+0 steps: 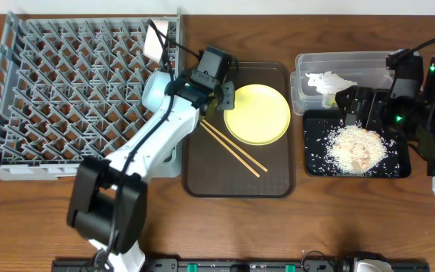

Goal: Sort waste into correct bins and load items into the dishwasher

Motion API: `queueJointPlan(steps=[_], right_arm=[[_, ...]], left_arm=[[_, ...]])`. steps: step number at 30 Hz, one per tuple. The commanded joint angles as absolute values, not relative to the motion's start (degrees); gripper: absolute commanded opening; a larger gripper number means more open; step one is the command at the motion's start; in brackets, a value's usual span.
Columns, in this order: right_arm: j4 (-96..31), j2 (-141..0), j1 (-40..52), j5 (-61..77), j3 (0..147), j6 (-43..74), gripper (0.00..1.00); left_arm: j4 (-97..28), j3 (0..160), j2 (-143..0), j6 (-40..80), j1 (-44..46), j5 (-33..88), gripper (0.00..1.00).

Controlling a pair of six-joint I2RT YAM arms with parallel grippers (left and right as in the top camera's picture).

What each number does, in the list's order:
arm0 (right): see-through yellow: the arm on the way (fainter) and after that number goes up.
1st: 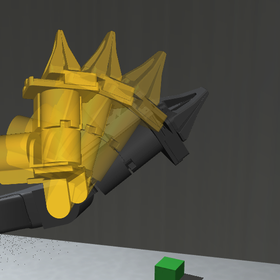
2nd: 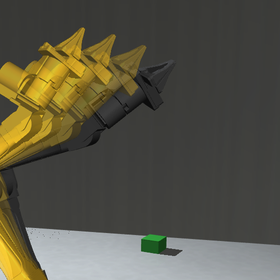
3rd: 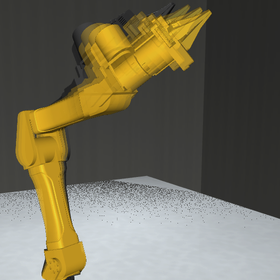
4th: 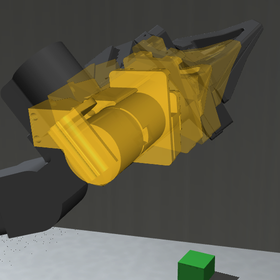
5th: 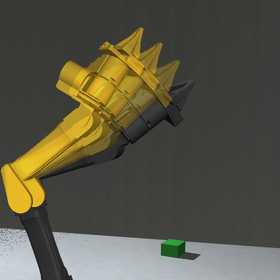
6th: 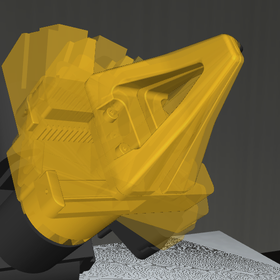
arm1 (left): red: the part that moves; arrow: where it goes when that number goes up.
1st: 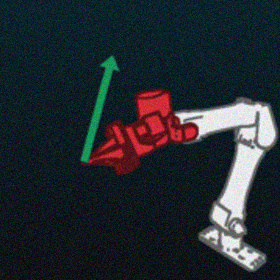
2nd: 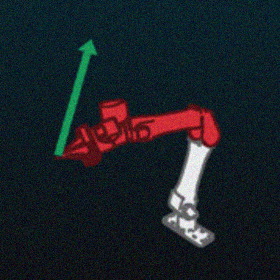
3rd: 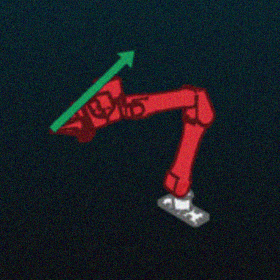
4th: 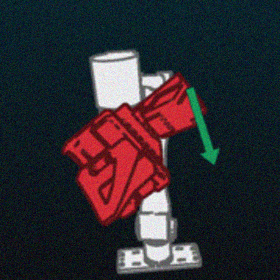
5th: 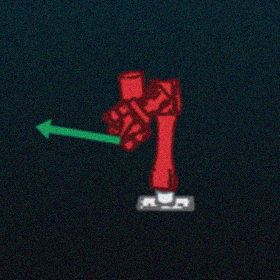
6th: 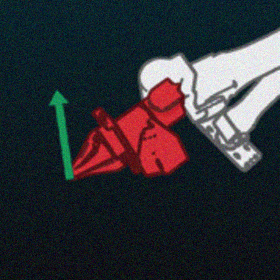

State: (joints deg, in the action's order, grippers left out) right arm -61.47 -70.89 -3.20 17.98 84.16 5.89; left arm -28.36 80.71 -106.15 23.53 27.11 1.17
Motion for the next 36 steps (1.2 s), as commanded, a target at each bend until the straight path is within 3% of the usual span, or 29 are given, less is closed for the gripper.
queueJointPlan(steps=[1,10,25,26,28,29,36], right_arm=[[-61.34,-71.16,-3.40,17.80,84.23,6.37,0.99],[-61.34,-71.16,-3.40,17.80,84.23,6.37,0.99],[-61.36,-71.16,-3.40,17.80,84.23,6.37,0.99],[-61.34,-71.16,-3.40,17.80,84.23,6.37,0.99],[-61.34,-71.16,-3.40,17.80,84.23,6.37,0.99],[-61.36,-71.16,-3.42,17.80,84.23,6.37,0.99],[-61.36,-71.16,-3.40,17.80,84.23,6.37,0.99]], left_arm=[[-28.97,80.86,-109.67,30.24,27.44,3.57,0.51],[-28.40,80.86,-114.43,31.59,31.75,-7.01,0.51],[-24.25,80.86,-120.22,31.59,32.38,-7.14,0.49],[-24.25,80.86,-120.22,31.59,32.38,-7.14,0.42],[-24.25,80.86,-120.22,31.57,32.38,-7.14,0.14],[-24.25,80.86,-120.22,31.59,32.38,-7.14,0.08],[-24.32,80.86,-119.74,31.48,32.38,-7.18,0.08]])
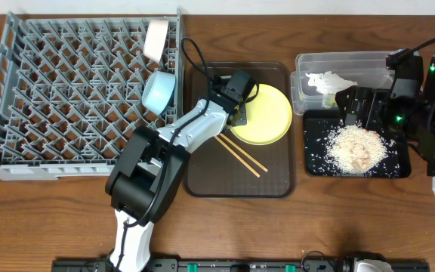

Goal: Sort waste into correct bins and load items into the dishwasher

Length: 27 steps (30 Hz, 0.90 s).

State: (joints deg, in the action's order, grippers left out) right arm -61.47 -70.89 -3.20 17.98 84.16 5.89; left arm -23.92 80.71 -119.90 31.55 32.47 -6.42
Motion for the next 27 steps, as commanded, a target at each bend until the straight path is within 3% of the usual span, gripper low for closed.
queueJointPlan(steps=[1,12,24,25,27], right_arm=[[-61.34,-71.16,-3.40,17.80,84.23,6.37,0.99],[-61.34,-71.16,-3.40,17.80,84.23,6.37,0.99],[-61.34,-71.16,-3.40,17.80,84.23,6.37,0.99],[-61.34,-71.16,-3.40,17.80,84.23,6.37,0.99],[-61.36,-71.16,-3.40,17.80,84.23,6.37,0.99]], left_arm=[[-24.34,80.86,-119.31,31.00,32.38,-7.22,0.07],[-26.24,80.86,-111.18,23.59,32.56,-17.47,0.07],[-26.15,80.86,-107.72,20.05,32.60,-17.10,0.08],[-26.41,80.86,-107.74,21.17,32.60,-16.47,0.10],[-26.89,80.86,-107.85,24.99,32.60,-15.59,0.27]])
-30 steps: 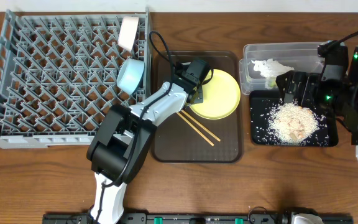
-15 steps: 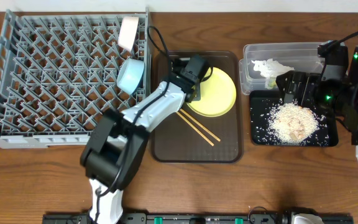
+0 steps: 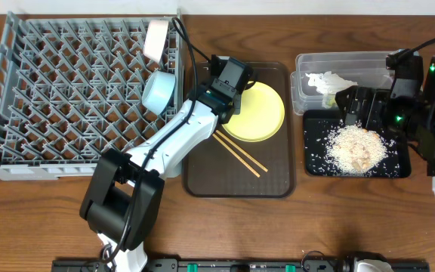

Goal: Sort waste into correct bins and load items into the dishwasher

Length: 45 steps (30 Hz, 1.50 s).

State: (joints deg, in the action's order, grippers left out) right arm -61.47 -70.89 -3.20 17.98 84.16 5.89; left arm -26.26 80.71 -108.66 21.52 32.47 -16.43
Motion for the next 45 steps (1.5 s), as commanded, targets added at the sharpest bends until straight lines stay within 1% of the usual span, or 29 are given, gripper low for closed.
queueJointPlan(steps=[1,3,5,7,12,21,29,32,37,38,42,45], right_arm=[[-61.34,-71.16,-3.40,17.80,84.23,6.37,0.99],[-61.34,-71.16,-3.40,17.80,84.23,6.35,0.99],[-61.34,-71.16,-3.40,17.80,84.23,6.37,0.99],[-61.36,-71.16,-3.40,17.80,84.23,6.35,0.99],[-61.36,-71.16,-3.40,17.80,84.23,6.35,0.99],[-61.34,-71.16,-3.40,17.80,84.23,6.37,0.99],[-61.34,-71.16,-3.40,17.80,84.23,6.35,0.99],[-61.34,-71.16,-3.40,17.80,84.23,6.37,0.99],[-61.34,-71.16,-3.40,17.80,84.23,6.37,0.99],[-61.34,-71.16,-3.40,17.80,84.23,6.37,0.99],[-61.34,-71.16,-3.40,17.80,84.23,6.37,0.99],[-61.34,-71.16,-3.40,17.80,84.23,6.37,0.99]], left_arm=[[-27.18,80.86,-108.01,27.38,32.60,-15.57,0.38],[-27.62,80.86,-108.42,31.24,32.60,-15.49,0.47],[-28.38,80.86,-109.03,35.31,32.60,-15.49,0.51],[-29.61,80.86,-109.65,39.62,32.60,-15.49,0.51],[-30.76,80.86,-111.59,45.08,32.62,-15.46,0.51],[-28.86,80.86,-116.20,46.17,32.60,-15.49,0.51],[-27.77,80.86,-117.30,45.50,32.60,-15.40,0.44],[-27.29,80.86,-118.21,45.47,32.60,-13.41,0.41],[-25.71,80.86,-120.11,44.64,32.60,-10.00,0.39],[-25.71,80.86,-120.14,44.64,32.60,-9.82,0.36],[-26.79,81.56,-120.11,43.03,32.40,-8.54,0.36],[-30.92,84.12,-120.11,40.75,31.48,-6.33,0.36]])
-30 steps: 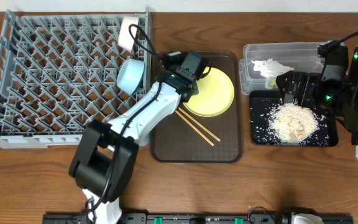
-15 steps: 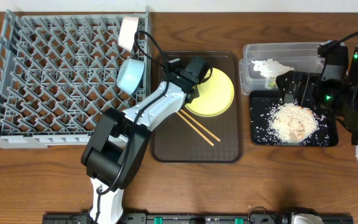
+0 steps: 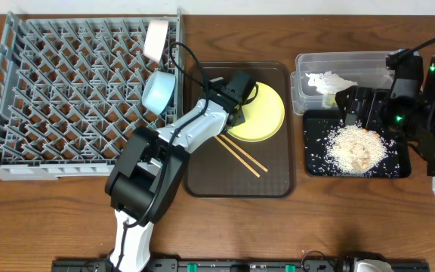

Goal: Sort waste into correct bins and load items into the dishwasher

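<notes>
A yellow plate (image 3: 263,113) lies on the brown tray (image 3: 202,177), looking slightly raised at its left side. My left gripper (image 3: 235,112) sits at that left rim and seems shut on it, though the wrist hides its fingertips. Two chopsticks (image 3: 240,155) lie slantwise on the tray just below the plate. The grey dish rack (image 3: 66,91) stands at the left, holding a white cup (image 3: 155,39) and a light blue cup (image 3: 159,92) along its right edge. My right gripper (image 3: 352,113) hangs open over the black bin (image 3: 399,168).
The black bin holds a heap of rice scraps (image 3: 357,147). Behind it a clear bin (image 3: 368,64) contains crumpled white paper (image 3: 327,81). The left arm stretches from the table's front edge across the rack's right corner. The right arm fills the far right edge.
My left wrist has shifted slightly right and toward the front at the plate's left rim, and the elbow has swung right. The plate has barely moved. The right arm is unchanged.
At first my left gripper was by the rack's right edge, with the blue cup under the arm and the plate flat on the tray. Then it was at the plate's left rim. After that the plate sat slightly further left, where it stays now.
</notes>
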Motion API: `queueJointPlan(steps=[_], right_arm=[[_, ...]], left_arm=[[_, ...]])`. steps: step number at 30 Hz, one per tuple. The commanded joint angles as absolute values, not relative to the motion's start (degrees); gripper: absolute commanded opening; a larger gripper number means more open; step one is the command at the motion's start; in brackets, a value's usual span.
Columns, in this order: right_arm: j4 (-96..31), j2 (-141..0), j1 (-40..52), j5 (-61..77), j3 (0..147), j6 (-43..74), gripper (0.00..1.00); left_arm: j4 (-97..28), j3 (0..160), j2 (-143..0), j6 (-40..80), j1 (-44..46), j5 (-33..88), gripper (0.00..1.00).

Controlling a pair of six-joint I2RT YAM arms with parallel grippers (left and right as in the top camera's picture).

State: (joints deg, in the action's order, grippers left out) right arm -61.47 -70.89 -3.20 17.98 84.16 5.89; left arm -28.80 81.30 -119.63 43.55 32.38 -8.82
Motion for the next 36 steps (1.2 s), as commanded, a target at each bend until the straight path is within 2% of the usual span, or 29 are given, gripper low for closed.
queueJointPlan(steps=[1,7,11,12,17,29,31,32,34,36], right_arm=[[-61.34,-71.16,-3.40,17.80,84.23,6.37,0.99],[-61.36,-71.16,-3.40,17.80,84.23,6.37,0.99],[-61.36,-71.16,-3.40,17.80,84.23,6.37,0.99],[-61.34,-71.16,-3.40,17.80,84.23,6.37,0.99],[-61.34,-71.16,-3.40,17.80,84.23,6.37,0.99],[-61.36,-71.16,-3.40,17.80,84.23,6.37,0.99],[-61.36,-71.16,-3.40,17.80,84.23,6.37,0.99],[-61.34,-71.16,-3.40,17.80,84.23,6.37,0.99],[-61.34,-71.16,-3.40,17.80,84.23,6.37,0.99],[-61.34,-71.16,-3.40,17.80,84.23,6.37,0.99]], left_arm=[[-32.86,85.25,-120.11,39.99,31.03,-5.41,0.36],[-45.12,92.49,-120.11,37.01,27.55,3.29,0.37],[-45.41,92.49,-120.40,36.67,27.18,3.95,0.38],[-45.39,92.49,-120.60,36.67,27.18,4.47,0.42],[-45.39,92.49,-122.39,36.69,27.40,7.11,0.46],[-42.76,92.49,-127.42,37.15,27.55,7.46,0.45],[-42.57,92.49,-127.42,37.15,27.57,7.46,0.38],[-42.52,92.49,-127.42,37.15,27.55,7.44,0.32],[-42.35,92.49,-127.42,37.15,27.57,7.38,0.09],[-42.35,92.49,-127.42,37.21,27.62,6.92,0.08]])
